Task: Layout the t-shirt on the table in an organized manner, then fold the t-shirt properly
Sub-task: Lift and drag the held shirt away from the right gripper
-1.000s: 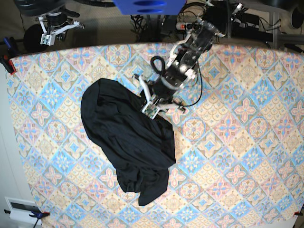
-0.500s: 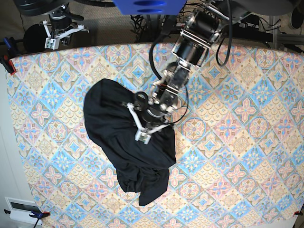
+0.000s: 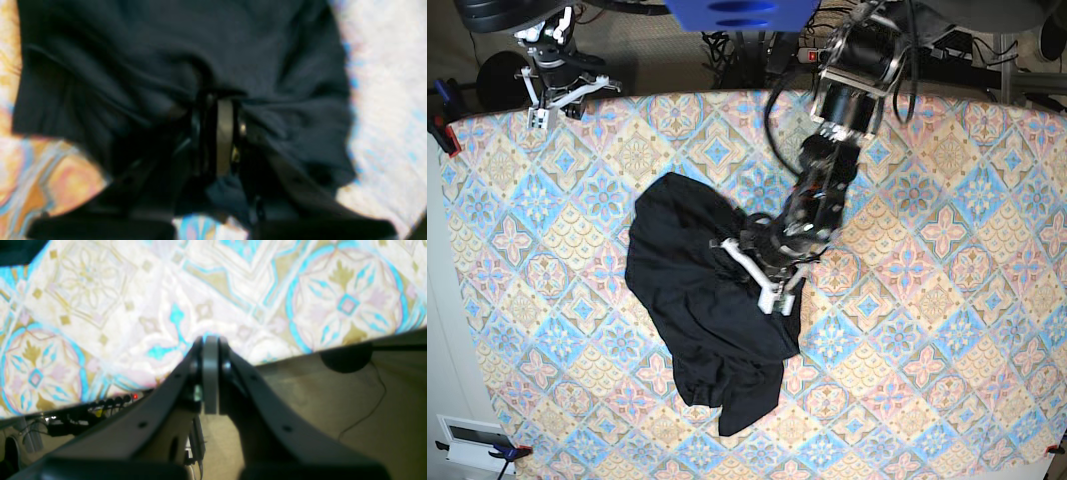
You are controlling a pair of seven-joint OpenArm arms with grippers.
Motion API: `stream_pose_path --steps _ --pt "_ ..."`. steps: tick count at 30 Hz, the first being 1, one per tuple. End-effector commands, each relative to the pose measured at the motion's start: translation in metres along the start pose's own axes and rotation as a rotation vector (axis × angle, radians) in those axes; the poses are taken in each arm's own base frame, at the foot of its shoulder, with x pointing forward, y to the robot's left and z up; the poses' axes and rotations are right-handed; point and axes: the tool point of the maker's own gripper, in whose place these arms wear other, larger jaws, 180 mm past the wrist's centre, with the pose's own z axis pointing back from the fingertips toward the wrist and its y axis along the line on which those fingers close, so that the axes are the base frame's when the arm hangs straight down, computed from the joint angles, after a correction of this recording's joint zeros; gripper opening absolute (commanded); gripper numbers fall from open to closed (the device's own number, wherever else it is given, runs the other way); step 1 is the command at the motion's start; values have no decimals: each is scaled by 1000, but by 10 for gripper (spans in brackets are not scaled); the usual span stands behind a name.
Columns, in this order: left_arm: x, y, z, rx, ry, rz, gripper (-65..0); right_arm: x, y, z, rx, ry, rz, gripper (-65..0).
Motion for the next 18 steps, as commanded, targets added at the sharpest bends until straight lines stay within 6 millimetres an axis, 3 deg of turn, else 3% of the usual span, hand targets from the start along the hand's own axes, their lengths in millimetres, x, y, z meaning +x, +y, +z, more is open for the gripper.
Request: stream_pose_path --steps 1,4,8,15,18 --pt "30 7 16 2 -92 -25 -650 16 2 1 8 -45 12 -650" --pt "33 32 45 -4 -115 -30 -650 28 20 -5 55 -73 27 -649" --pt "38 81 91 39 -152 19 -650 38 45 -12 131 -90 75 -649" --pt "43 191 180 224 -217 171 -650 75 99 -23 266 -173 125 -645" --pt "33 238 213 326 -233 258 -650 89 122 -25 322 -209 142 -610"
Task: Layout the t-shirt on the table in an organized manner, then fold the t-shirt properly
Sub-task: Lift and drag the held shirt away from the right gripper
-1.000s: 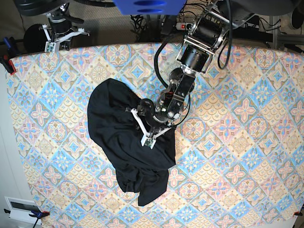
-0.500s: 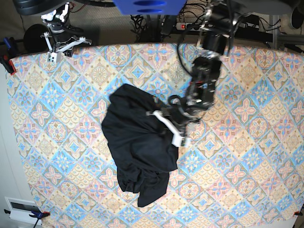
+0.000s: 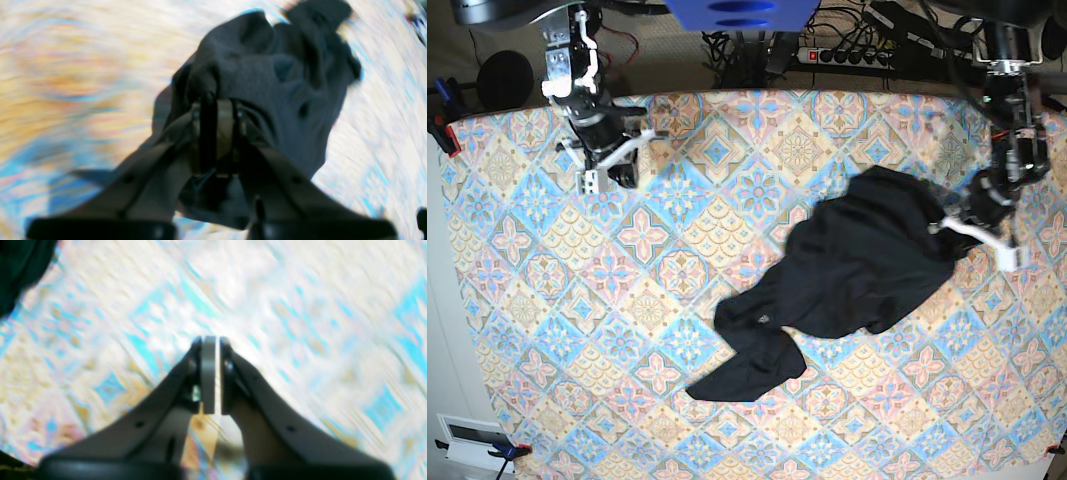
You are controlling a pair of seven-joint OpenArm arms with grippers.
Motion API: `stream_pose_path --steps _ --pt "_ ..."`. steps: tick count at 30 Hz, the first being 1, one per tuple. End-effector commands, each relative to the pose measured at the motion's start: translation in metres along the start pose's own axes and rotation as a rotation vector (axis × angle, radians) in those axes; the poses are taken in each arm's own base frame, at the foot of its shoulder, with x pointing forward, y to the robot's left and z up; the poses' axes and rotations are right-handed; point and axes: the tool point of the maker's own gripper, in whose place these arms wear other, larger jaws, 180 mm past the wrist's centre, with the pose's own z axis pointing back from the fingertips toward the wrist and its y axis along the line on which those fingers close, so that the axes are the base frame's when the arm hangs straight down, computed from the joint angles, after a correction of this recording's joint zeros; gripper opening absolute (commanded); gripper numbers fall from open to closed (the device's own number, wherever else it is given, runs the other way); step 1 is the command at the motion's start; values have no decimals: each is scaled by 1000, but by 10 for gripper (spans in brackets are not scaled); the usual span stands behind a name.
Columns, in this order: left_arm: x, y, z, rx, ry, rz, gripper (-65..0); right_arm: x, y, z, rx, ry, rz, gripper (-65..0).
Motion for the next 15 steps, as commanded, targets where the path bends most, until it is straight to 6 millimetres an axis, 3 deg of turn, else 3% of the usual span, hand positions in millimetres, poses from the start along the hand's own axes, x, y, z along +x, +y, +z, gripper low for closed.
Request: stream_pose_path --steps 1,3,7,9,15 --pt "10 18 5 34 -26 21 -650 14 8 -1 29 -43 12 -596" --pt "3 55 9 110 -15 98 -650 22 24 -7 72 -60 26 -577" --pt "-27 95 7 198 57 178 -650 41 61 -19 170 -97 61 -558" --pt "-41 102 8 217 106 192 -650 40 77 -27 211 -89 76 -558" --pt "-53 99 10 207 179 208 -636 37 123 -56 307 -50 74 -558"
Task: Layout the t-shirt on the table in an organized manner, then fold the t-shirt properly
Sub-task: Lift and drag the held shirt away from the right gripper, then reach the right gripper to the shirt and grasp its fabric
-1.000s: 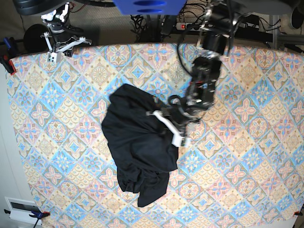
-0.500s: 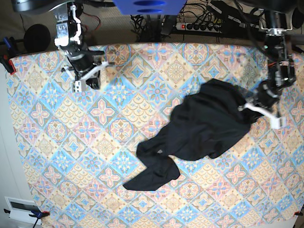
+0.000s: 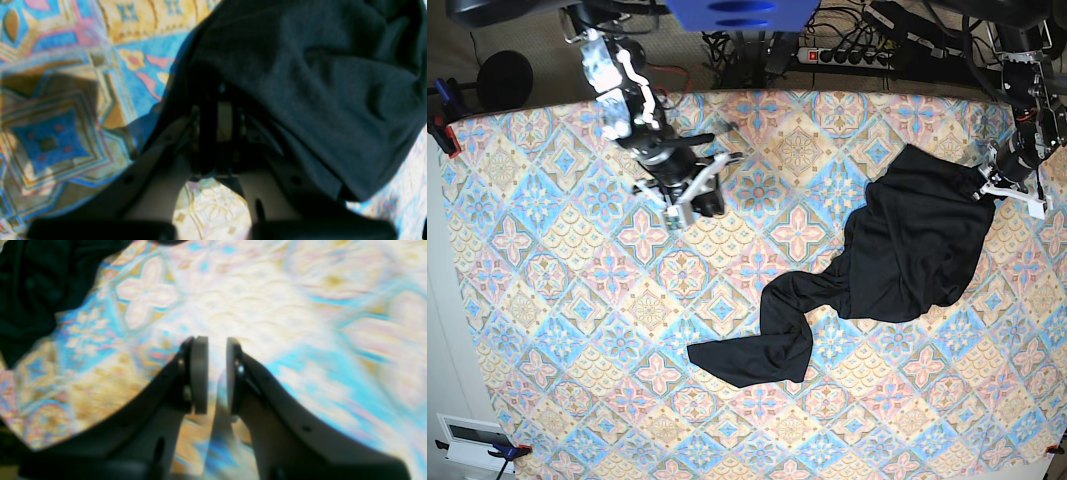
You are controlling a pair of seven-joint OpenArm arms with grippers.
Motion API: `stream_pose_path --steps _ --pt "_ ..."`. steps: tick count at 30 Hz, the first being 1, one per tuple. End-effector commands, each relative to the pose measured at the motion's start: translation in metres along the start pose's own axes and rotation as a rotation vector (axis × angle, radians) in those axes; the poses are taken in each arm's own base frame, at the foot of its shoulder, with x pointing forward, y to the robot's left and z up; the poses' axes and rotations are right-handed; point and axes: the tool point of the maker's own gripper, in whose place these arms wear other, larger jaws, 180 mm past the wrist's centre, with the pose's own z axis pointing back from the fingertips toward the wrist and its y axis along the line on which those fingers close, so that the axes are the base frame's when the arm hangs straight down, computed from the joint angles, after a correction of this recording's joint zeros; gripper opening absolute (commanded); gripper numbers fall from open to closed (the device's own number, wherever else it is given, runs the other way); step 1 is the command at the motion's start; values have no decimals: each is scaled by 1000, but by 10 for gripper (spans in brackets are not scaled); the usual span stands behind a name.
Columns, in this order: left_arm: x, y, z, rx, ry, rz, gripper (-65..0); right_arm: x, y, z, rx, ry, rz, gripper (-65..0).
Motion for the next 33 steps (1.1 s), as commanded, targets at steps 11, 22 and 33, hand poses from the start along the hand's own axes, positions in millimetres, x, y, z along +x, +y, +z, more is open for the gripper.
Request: stream_pose_path --steps 11,22,33 --pt "24 12 15 34 -24 -61 -420 9 90 -53 219 62 153 -492" --pt "6 14 11 37 7 -48 -418 20 148 -89 322 96 312 -464" --pt "1 18 12 44 20 -46 -418 53 124 -120 234 90 170 -405"
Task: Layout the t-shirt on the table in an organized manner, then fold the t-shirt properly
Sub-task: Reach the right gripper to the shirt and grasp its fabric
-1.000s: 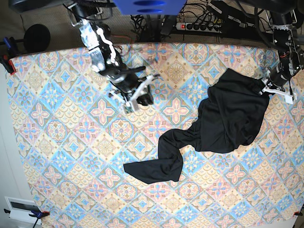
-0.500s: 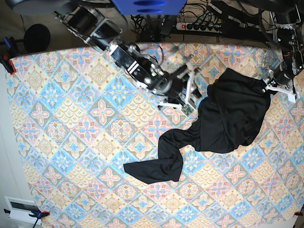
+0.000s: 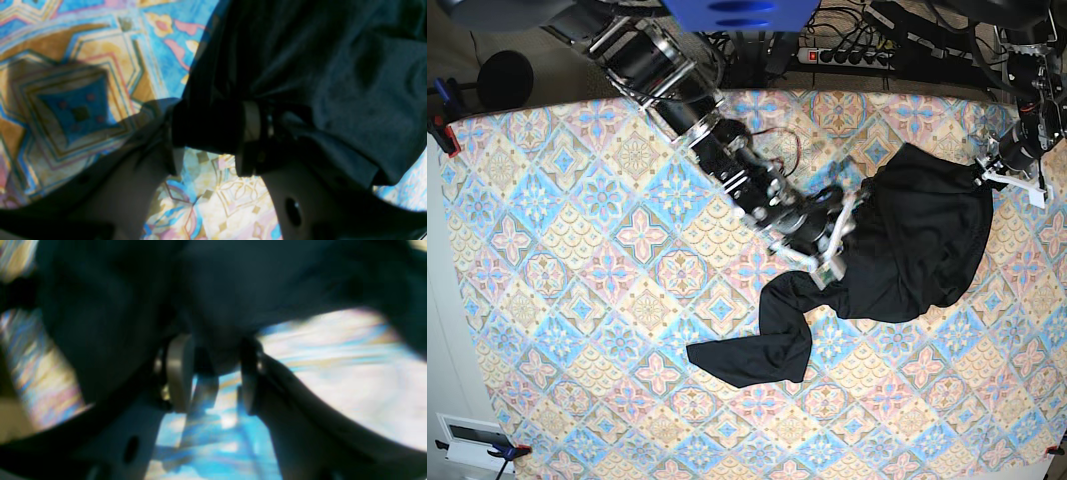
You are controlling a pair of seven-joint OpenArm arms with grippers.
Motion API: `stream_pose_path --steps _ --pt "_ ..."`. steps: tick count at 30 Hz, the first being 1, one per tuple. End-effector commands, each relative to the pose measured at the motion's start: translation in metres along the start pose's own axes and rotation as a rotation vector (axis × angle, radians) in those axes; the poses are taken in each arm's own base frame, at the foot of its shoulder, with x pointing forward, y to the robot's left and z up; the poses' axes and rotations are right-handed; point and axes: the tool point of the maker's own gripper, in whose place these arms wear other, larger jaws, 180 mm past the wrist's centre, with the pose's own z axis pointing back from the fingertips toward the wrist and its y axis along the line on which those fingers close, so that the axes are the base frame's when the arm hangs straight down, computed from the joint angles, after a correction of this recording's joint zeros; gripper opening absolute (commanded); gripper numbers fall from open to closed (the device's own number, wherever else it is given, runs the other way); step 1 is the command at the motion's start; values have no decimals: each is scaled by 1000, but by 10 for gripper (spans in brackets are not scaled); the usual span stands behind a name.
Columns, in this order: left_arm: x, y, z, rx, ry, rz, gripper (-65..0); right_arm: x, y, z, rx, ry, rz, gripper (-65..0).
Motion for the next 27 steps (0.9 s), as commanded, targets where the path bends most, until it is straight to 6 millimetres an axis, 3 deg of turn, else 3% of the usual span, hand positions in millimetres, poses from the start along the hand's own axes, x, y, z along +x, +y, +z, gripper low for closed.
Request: stream_pose_path --steps 1,7,18,27 --pt "13 -1 5 -1 -28 -21 -418 25 5 2 16 -58 11 -397" --pt "13 -1 5 -4 -27 -18 -418 13 -3 -5 1 -20 -5 -393" --pt "13 -1 5 -4 -27 -18 -418 7 3 -7 14 -7 4 -391" --pt "13 -1 5 -4 -28 -19 -418 -7 41 -10 108 30 127 -390"
